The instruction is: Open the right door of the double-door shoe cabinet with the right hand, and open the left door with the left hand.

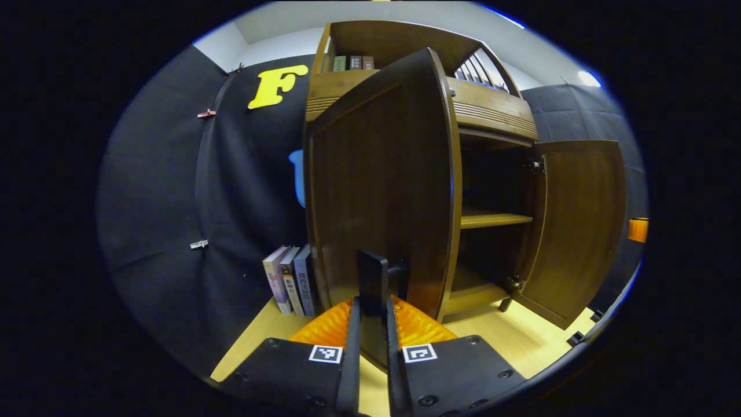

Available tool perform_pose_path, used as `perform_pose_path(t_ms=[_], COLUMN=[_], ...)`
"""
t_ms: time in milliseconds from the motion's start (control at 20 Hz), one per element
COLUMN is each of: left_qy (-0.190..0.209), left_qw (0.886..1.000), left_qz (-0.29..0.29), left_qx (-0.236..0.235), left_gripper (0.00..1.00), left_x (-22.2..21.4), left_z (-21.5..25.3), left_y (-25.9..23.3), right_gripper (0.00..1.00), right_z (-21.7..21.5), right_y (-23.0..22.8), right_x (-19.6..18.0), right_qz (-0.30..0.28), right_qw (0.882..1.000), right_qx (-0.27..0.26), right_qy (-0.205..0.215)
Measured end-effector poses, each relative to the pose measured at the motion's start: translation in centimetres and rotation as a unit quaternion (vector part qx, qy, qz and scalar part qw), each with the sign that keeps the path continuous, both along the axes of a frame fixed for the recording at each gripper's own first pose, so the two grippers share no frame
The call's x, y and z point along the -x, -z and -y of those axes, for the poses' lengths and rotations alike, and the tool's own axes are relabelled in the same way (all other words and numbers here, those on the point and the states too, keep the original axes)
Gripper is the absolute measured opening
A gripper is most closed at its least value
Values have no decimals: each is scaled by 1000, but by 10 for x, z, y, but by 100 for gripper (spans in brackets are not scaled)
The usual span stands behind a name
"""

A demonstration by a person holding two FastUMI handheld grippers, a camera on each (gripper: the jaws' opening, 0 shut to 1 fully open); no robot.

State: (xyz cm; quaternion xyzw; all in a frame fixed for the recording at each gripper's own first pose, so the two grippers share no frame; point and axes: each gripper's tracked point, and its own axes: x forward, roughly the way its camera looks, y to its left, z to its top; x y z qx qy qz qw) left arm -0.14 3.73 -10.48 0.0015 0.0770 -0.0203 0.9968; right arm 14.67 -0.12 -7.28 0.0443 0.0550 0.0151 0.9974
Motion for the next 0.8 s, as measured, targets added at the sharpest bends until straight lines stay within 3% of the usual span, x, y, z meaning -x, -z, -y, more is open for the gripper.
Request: perform_pose_path(t_ms=[500, 650, 700, 800], left_qy=[-43, -38, -37, -31], left_qw=[999, 999, 999, 999], left_qz=[8, 8, 8, 9], left_qx=[-1, 10, 14, 21], left_gripper=[10, 10, 5, 9], left_x=[16, 16, 16, 15], left_z=[-89, -105, -109, -113], left_y=[2, 4, 5, 6], right_gripper=[98, 98, 98, 98], right_z=[-21, -25, -24, -23], right_y=[4, 5, 5, 4], right_x=[3, 5, 5, 5], right_qz=[-7, -9, -9, -8], right_qw=[999, 999, 999, 999], right_qx=[5, 2, 2, 0], right_qy=[-41, -48, -47, -44])
